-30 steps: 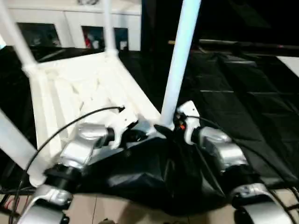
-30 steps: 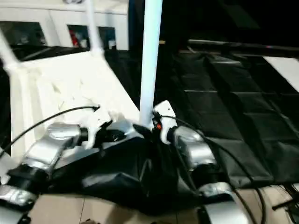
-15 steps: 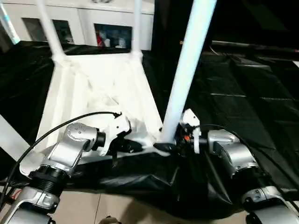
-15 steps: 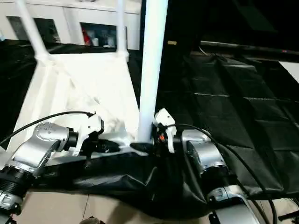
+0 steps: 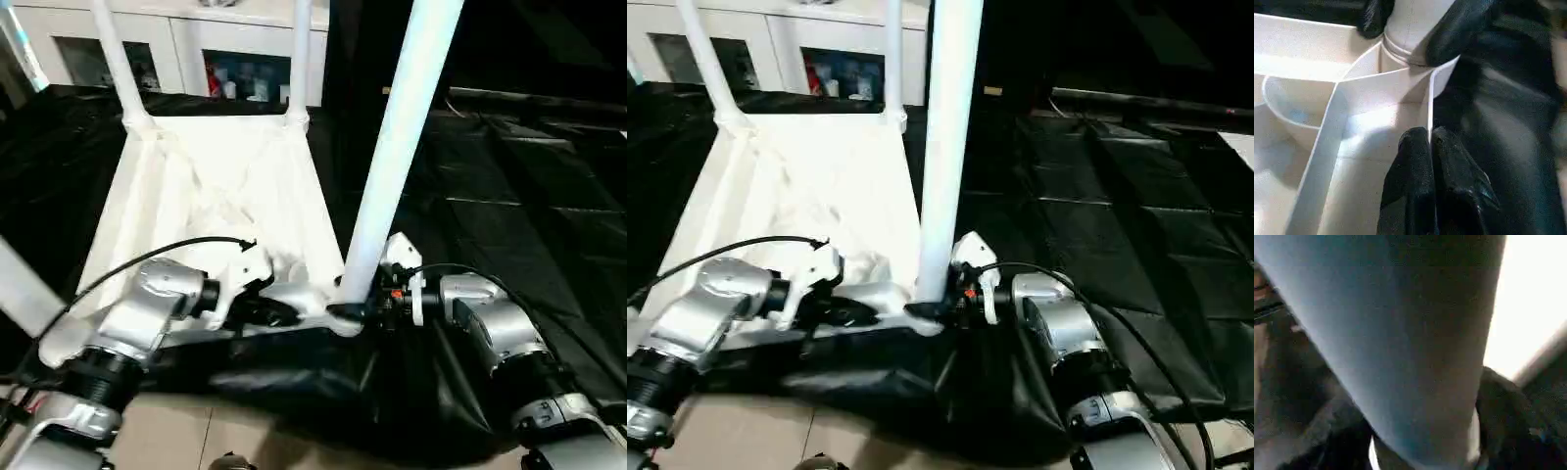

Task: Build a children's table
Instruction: Rotate leg to tighten

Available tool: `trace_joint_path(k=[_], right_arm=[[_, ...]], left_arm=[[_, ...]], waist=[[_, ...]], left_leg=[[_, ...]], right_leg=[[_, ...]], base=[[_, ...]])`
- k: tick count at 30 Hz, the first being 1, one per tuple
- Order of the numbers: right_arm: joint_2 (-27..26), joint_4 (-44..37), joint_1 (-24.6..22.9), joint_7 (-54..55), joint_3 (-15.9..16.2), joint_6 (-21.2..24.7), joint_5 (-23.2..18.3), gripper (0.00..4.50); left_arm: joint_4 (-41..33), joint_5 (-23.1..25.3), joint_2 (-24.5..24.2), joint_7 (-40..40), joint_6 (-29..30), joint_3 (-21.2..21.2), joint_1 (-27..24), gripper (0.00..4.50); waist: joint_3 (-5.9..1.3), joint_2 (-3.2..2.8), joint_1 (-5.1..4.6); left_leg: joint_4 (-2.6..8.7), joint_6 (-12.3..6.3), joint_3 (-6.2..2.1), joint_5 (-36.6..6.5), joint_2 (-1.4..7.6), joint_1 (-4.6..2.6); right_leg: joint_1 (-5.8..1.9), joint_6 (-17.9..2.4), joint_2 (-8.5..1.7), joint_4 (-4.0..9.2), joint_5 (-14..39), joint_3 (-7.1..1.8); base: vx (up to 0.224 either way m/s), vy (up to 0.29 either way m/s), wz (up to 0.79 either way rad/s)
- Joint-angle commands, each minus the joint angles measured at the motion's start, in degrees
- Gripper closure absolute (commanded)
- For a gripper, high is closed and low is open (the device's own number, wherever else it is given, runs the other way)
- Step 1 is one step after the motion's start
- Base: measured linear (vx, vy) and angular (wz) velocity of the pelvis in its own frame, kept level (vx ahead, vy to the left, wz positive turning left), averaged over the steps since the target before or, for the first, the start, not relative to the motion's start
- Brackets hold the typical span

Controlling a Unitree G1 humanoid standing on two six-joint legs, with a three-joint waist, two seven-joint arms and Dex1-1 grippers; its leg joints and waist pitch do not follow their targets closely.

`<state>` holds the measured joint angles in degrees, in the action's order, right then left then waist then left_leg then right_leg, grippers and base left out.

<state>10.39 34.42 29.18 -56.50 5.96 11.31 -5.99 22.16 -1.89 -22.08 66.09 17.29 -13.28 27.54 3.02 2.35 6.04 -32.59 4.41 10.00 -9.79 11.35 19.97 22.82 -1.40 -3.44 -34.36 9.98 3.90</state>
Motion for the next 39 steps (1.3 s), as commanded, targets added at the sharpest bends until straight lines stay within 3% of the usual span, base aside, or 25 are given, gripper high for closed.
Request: trace_joint_path(k=[1,7,10,12,15,21,23,27,31,34,39], right_arm=[[-4.91,3.23,0.31,6.94,2.03,1.72,1.47,1.96],[-11.55,7.59,2.12,22.49,-1.95,2.84,1.14,1.98],[-14.70,9.59,3.41,27.71,-3.92,2.62,0.57,1.98],[-15.84,9.53,3.72,26.19,-2.62,-0.38,1.31,1.98],[-16.22,8.22,3.70,21.94,-2.92,0.51,-0.55,1.28],[-13.41,6.17,3.05,17.85,-1.10,0.17,0.25,0.77],[-9.64,3.80,2.14,9.54,1.32,-0.62,-0.02,0.77],[-6.93,2.18,1.36,3.72,3.05,-0.92,-0.12,0.77],[-1.65,-0.72,-0.10,-6.37,5.52,0.01,-0.03,0.77],[-0.24,-1.74,-0.61,-9.34,6.31,0.48,-0.22,0.77],[2.15,-4.22,-1.49,-14.54,7.95,1.60,-0.65,0.77]], left_arm=[[0.04,-0.30,4.62,-5.49,0.82,-0.60,2.88,4.50],[2.46,0.84,10.07,-15.18,3.74,1.04,5.48,4.50],[2.91,1.35,12.52,-18.55,4.18,1.34,6.05,4.50],[2.78,1.63,13.60,-19.19,4.06,0.83,6.11,4.50],[2.05,1.54,13.39,-17.52,3.28,-0.04,5.76,4.50],[0.88,1.23,10.90,-13.68,2.11,-0.80,4.72,4.50],[0.03,1.33,8.22,-9.59,0.64,-1.48,3.66,4.50],[-0.72,0.89,6.55,-6.24,-0.50,-2.00,2.94,4.50],[-2.20,-0.80,3.42,1.26,-2.57,-3.00,1.43,4.50],[-1.93,-0.87,2.82,2.55,-3.22,-3.32,1.27,4.50],[-1.89,-1.78,1.61,6.58,-4.16,-3.66,0.84,4.50]], waist=[[-2.91,-0.41,-0.46],[-2.88,-0.48,-1.73],[-2.93,-0.57,-2.09],[-2.99,-0.61,-2.32],[-3.05,-0.52,-2.33],[-3.14,-0.64,-2.20],[-3.33,-0.75,-2.12],[-3.57,-0.77,-2.07],[-3.75,-0.85,-1.41],[-3.67,-0.99,-0.61],[-3.31,-0.90,0.08]], left_leg=[[3.92,1.19,-0.68,-17.71,1.86,-0.87],[3.97,1.33,-1.21,-19.98,1.63,-0.71],[3.98,1.35,-1.27,-20.64,1.65,-0.87],[3.96,1.08,-1.23,-21.08,1.65,-0.87],[4.04,0.07,-1.09,-19.83,1.68,-0.53],[4.05,-0.30,-0.95,-17.96,1.79,-0.25],[4.01,-0.69,-0.97,-17.00,1.83,-0.05],[3.67,-1.64,-0.61,-13.81,1.90,0.01],[3.37,-2.92,-0.38,-10.43,2.04,-0.03],[3.36,-2.98,-0.19,-10.53,2.25,-0.27],[3.74,-1.37,-0.27,-14.59,2.39,-0.52]], right_leg=[[-1.95,-7.67,-4.94,5.41,26.65,-2.75],[-1.82,-4.53,-5.02,6.40,32.53,-2.18],[-1.53,-4.97,-4.94,6.39,31.42,-2.19],[-1.54,-5.18,-4.90,6.42,30.46,-2.20],[-1.71,-6.11,-4.85,6.04,27.24,-2.53],[-2.05,-7.49,-4.87,5.53,23.66,-2.74],[-2.41,-8.01,-4.83,5.25,21.37,-2.73],[-2.54,-10.76,-4.69,4.40,14.11,-2.92],[-2.89,-12.96,-4.44,3.54,7.08,-2.81],[-2.76,-13.51,-4.40,3.48,6.80,-2.78],[-2.58,-11.65,-4.66,4.18,14.48,-2.80]], base=[[-0.051,-0.008,-0.02],[-0.017,-0.001,-0.01],[0.000,0.000,0.00],[0.000,0.000,0.00],[0.000,0.000,0.00],[0.000,0.000,0.00],[0.000,0.000,0.00],[0.000,0.000,0.00],[0.000,0.000,0.00],[0.000,0.000,0.00],[0.000,0.000,0.00]])
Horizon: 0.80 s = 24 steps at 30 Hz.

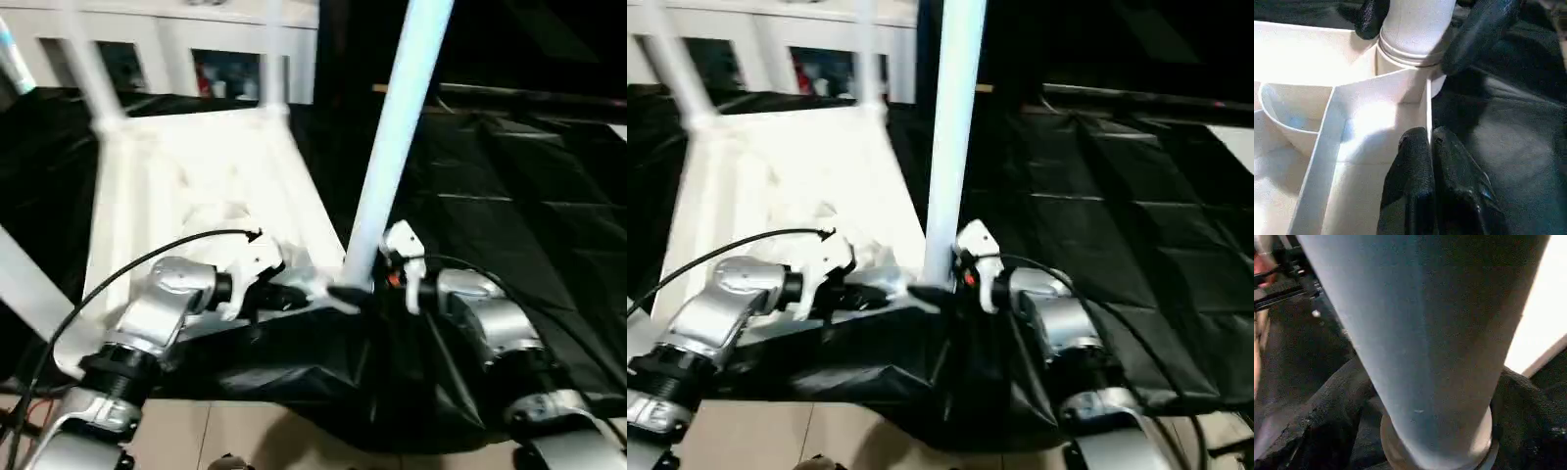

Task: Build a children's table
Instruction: Rotate leg to tighten

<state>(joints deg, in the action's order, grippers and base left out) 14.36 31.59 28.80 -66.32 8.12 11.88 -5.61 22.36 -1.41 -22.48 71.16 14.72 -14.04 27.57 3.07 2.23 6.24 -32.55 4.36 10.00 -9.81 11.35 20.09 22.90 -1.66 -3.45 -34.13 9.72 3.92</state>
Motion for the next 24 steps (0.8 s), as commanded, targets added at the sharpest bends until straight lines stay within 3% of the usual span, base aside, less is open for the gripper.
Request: trace_joint_path(k=[1,4,11,14,16,17,20,24], right_arm=[[-1.64,-1.55,-1.16,-5.07,5.94,1.11,-1.00,1.02],[-1.16,-2.00,-1.40,-6.52,6.36,1.51,-0.85,1.14],[-1.47,-3.26,-2.22,-7.06,6.54,2.86,-1.39,1.75],[-3.66,-0.97,-2.19,0.45,4.90,3.02,0.26,1.85],[-5.81,1.70,-1.39,7.51,3.00,3.11,1.39,1.91],[-6.60,2.49,-1.14,9.99,2.32,3.24,1.66,1.93],[-9.87,5.33,-0.18,18.51,-0.37,3.47,1.78,1.96],[-14.95,7.78,0.64,28.65,-2.67,3.58,1.84,1.98]], left_arm=[[-2.07,-2.32,1.85,1.95,-1.64,-2.98,0.76,4.50],[-2.11,-2.41,0.96,3.79,-1.68,-3.38,0.54,4.50],[-2.21,-1.98,0.66,4.34,-1.57,-3.36,0.14,4.50],[-0.55,-0.94,2.77,-1.17,-0.08,-1.80,1.08,4.50],[0.29,-0.77,4.48,-4.87,0.88,-0.54,1.96,4.50],[0.46,-0.74,5.04,-5.93,1.04,-0.18,2.21,4.50],[1.16,0.10,7.17,-10.24,1.92,0.52,3.21,4.50],[2.34,1.50,11.22,-18.07,3.69,1.51,4.86,4.50]], waist=[[-3.36,-0.71,-0.02],[-3.38,-0.67,0.12],[-3.62,-0.68,0.23],[-3.54,-0.60,0.12],[-3.28,-0.58,-0.15],[-3.06,-0.53,-0.38],[-2.87,-0.47,-1.17],[-2.82,-0.62,-1.98]], left_leg=[[3.72,-1.02,-0.33,-15.16,2.35,-0.68],[3.73,-0.84,-0.35,-14.81,2.31,-0.67],[3.67,-0.80,-0.38,-12.99,2.34,-0.51],[3.66,-0.74,-0.33,-13.00,2.27,-0.50],[3.79,-0.05,-0.45,-14.96,2.10,-0.59],[3.84,0.54,-0.55,-16.85,1.97,-0.82],[4.02,1.29,-0.94,-19.22,1.87,-0.91],[4.02,1.63,-1.30,-21.29,1.68,-1.02]], right_leg=[[-2.66,-10.81,-4.73,4.12,16.42,-2.82],[-2.57,-10.28,-4.72,4.16,17.15,-2.89],[-2.71,-11.06,-4.64,3.66,13.32,-2.81],[-2.67,-11.36,-4.65,3.70,12.91,-2.84],[-2.54,-10.50,-4.82,4.22,17.20,-2.84],[-2.30,-9.33,-4.90,4.77,21.98,-2.78],[-2.03,-6.51,-5.05,5.61,29.37,-2.60],[-1.80,-4.26,-5.04,6.44,33.87,-2.08]], base=[[0.000,0.000,0.00],[0.000,0.000,0.00],[0.000,0.000,0.00],[0.000,0.000,0.00],[0.000,0.000,0.00],[0.000,0.000,0.00],[-0.035,-0.003,-0.01],[-0.027,0.001,-0.02]])
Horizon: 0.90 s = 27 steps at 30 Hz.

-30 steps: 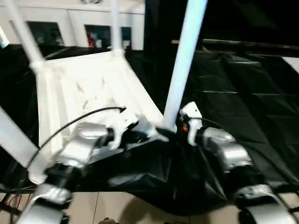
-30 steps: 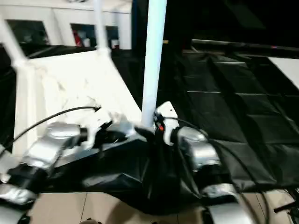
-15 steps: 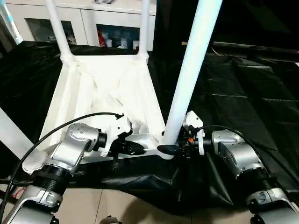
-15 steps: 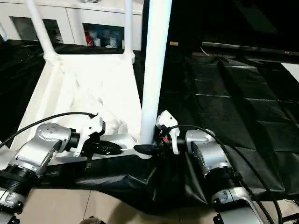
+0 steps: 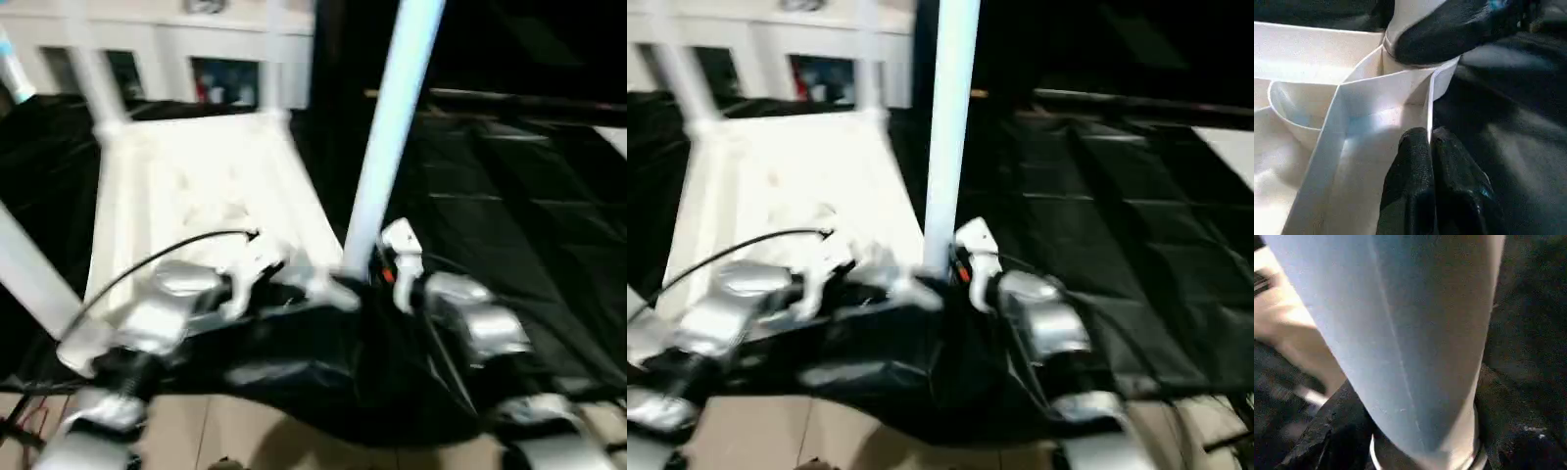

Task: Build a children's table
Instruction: Rotate leg to tighten

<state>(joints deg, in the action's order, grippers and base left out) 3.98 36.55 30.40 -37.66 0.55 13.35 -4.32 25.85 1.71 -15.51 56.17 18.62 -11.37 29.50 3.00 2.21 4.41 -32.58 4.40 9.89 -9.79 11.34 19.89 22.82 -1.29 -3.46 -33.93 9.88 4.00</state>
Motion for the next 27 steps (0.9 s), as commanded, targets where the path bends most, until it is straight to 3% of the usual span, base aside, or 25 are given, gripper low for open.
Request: trace_joint_path(k=[1,6,9,12,15,17,20,24,27], right_arm=[[-5.87,3.31,-0.71,2.29,4.62,2.30,0.66,1.98],[-9.45,4.84,0.33,4.64,4.83,0.46,1.12,1.98],[-9.19,4.14,0.25,1.01,5.75,-1.39,0.88,1.28],[-8.56,3.36,0.10,-0.97,5.99,-0.98,0.22,1.26],[-5.25,1.07,-0.44,-6.33,8.17,-1.28,0.60,0.79],[-3.75,-0.10,-0.72,-9.44,8.83,-1.11,0.11,0.79],[-0.79,-1.87,-1.28,-15.43,10.18,-1.69,-0.42,0.79],[1.66,-2.93,-1.70,-20.38,10.96,-2.17,-0.41,0.79],[5.08,-4.89,-2.65,-27.43,12.77,-1.89,-0.39,0.79]], left_arm=[[-0.79,-1.31,5.37,-5.13,0.05,-0.95,3.31,4.50],[-0.89,-0.91,8.02,-7.73,0.36,-1.15,3.52,4.50],[-1.64,-0.81,7.27,-5.44,-0.07,-2.16,2.96,4.50],[-2.08,-0.92,6.51,-4.04,-0.30,-2.49,2.56,4.50],[-2.71,-1.39,4.39,-0.72,-0.84,-2.94,1.75,4.50],[-2.93,-1.62,3.61,0.65,-1.12,-3.13,1.50,4.50],[-3.29,-2.20,1.77,4.01,-1.79,-3.46,0.94,4.50],[-3.93,-2.97,-0.07,8.02,-2.78,-3.86,0.36,4.50],[-5.05,-3.58,-2.40,13.14,-4.12,-4.77,-0.57,4.50]], waist=[[-2.72,-0.61,-0.28],[-2.93,-0.74,-0.94],[-2.99,-0.73,-0.94],[-3.00,-0.79,-0.87],[-3.11,-0.79,-0.72],[-3.23,-0.78,-0.72],[-3.44,-0.74,-0.44],[-3.75,-0.81,-0.28],[-3.85,-0.92,0.38]], left_leg=[[3.97,1.44,-1.20,-22.04,1.64,-1.05],[4.23,0.84,-1.38,-22.37,1.68,-0.64],[4.29,0.17,-1.12,-21.35,1.80,-0.53],[4.27,-0.13,-1.01,-21.16,1.79,-0.59],[4.25,-0.37,-0.89,-19.98,1.84,-0.53],[4.24,-0.92,-0.82,-18.02,1.85,-0.10],[4.04,-1.53,-0.60,-16.02,1.95,-0.33],[3.65,-2.51,-0.38,-12.34,1.98,0.06],[3.50,-3.05,-0.17,-10.23,2.09,-0.02]], right_leg=[[-1.46,-4.36,-4.98,6.47,34.27,-2.11],[-1.73,-4.74,-4.90,6.35,31.58,-2.04],[-1.70,-6.25,-4.88,5.98,27.54,-2.43],[-1.72,-6.93,-4.88,5.85,26.44,-2.58],[-1.92,-7.56,-4.88,5.64,24.45,-2.72],[-2.34,-8.17,-4.86,5.25,21.97,-2.78],[-2.27,-9.41,-4.82,4.93,18.68,-2.87],[-2.72,-11.91,-4.63,3.83,11.49,-2.92],[-2.94,-13.16,-4.42,3.31,7.21,-2.80]], base=[[0.000,0.000,0.00],[0.000,0.000,0.00],[0.000,0.000,0.00],[0.000,0.000,0.00],[0.000,0.000,0.00],[0.000,0.000,0.00],[0.000,0.000,0.00],[0.040,-0.012,0.01],[0.000,0.000,0.00]])
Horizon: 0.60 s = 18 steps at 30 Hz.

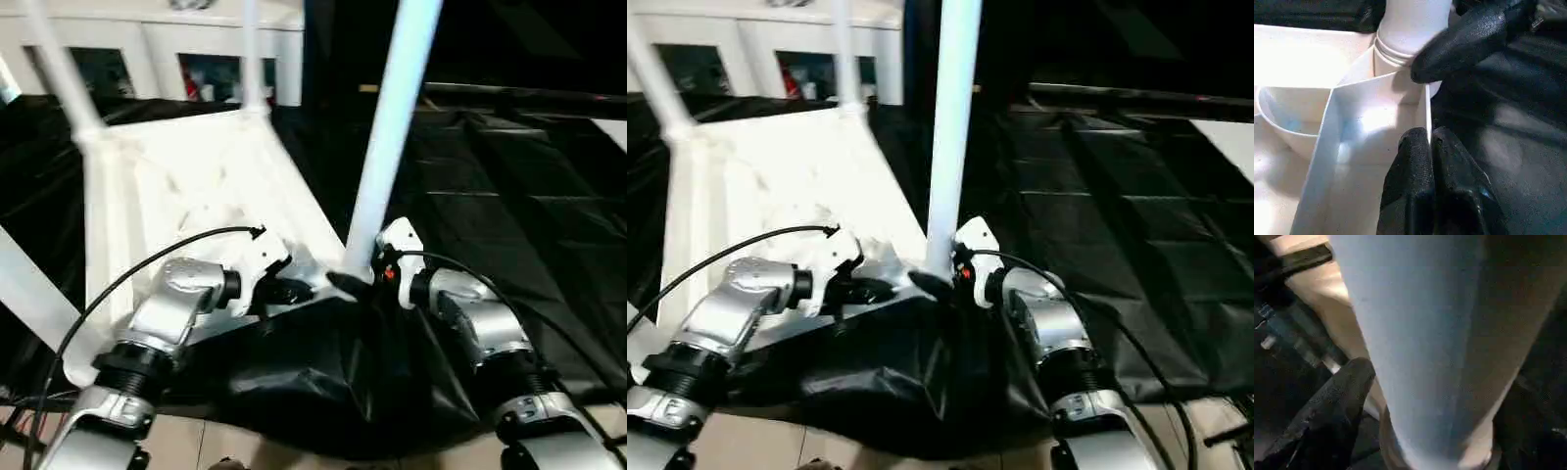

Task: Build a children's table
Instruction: Rotate leg to tighten

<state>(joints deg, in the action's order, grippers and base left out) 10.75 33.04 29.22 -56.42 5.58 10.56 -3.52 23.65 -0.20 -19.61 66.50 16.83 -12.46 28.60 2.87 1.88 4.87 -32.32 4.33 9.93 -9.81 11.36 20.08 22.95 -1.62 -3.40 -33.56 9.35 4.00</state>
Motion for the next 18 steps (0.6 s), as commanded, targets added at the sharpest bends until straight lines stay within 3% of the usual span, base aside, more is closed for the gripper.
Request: trace_joint_path(k=[1,3,8,10,18], right_arm=[[0.01,-2.52,-2.05,-11.49,8.85,1.03,-1.03,0.79],[0.70,-3.00,-2.26,-12.70,9.31,1.35,-1.02,0.79],[2.47,-4.45,-2.98,-16.71,10.52,2.15,-0.82,0.79],[2.66,-4.46,-2.97,-17.36,10.58,2.52,-0.96,1.04],[2.75,-5.88,-3.71,-18.19,11.12,3.68,-1.51,1.54]], left_arm=[[-3.17,-1.55,0.38,5.01,-2.63,-4.37,-0.06,4.50],[-3.35,-1.62,-0.30,6.27,-2.79,-4.77,-0.26,4.50],[-4.06,-2.26,-1.95,9.99,-2.58,-5.60,-0.65,4.50],[-4.34,-2.51,-2.34,11.01,-2.27,-5.84,-0.78,4.50],[-4.88,-2.56,-2.83,12.48,-1.80,-6.14,-1.31,4.50]], waist=[[-3.70,-0.74,0.36],[-3.56,-0.75,0.61],[-3.18,-0.72,1.12],[-3.18,-0.63,1.15],[-3.43,-0.56,1.44]], left_leg=[[3.24,-3.10,-0.20,-10.23,2.22,-0.33],[3.30,-3.22,-0.11,-10.94,2.38,-0.35],[3.67,-1.15,-0.25,-15.90,2.41,-0.82],[3.70,-0.87,-0.30,-16.32,2.37,-0.83],[3.54,-1.02,-0.31,-13.63,2.29,-0.56]], right_leg=[[-3.08,-12.96,-4.44,2.89,7.29,-2.71],[-2.97,-12.96,-4.42,2.83,7.72,-2.72],[-2.61,-10.86,-4.73,3.83,17.54,-2.83],[-2.56,-10.26,-4.80,4.00,19.08,-2.87],[-2.67,-10.43,-4.66,3.54,16.06,-2.90]], base=[[0.000,0.000,0.00],[0.000,0.000,0.00],[0.000,0.000,0.00],[0.000,0.000,0.00],[0.000,0.000,0.00]])
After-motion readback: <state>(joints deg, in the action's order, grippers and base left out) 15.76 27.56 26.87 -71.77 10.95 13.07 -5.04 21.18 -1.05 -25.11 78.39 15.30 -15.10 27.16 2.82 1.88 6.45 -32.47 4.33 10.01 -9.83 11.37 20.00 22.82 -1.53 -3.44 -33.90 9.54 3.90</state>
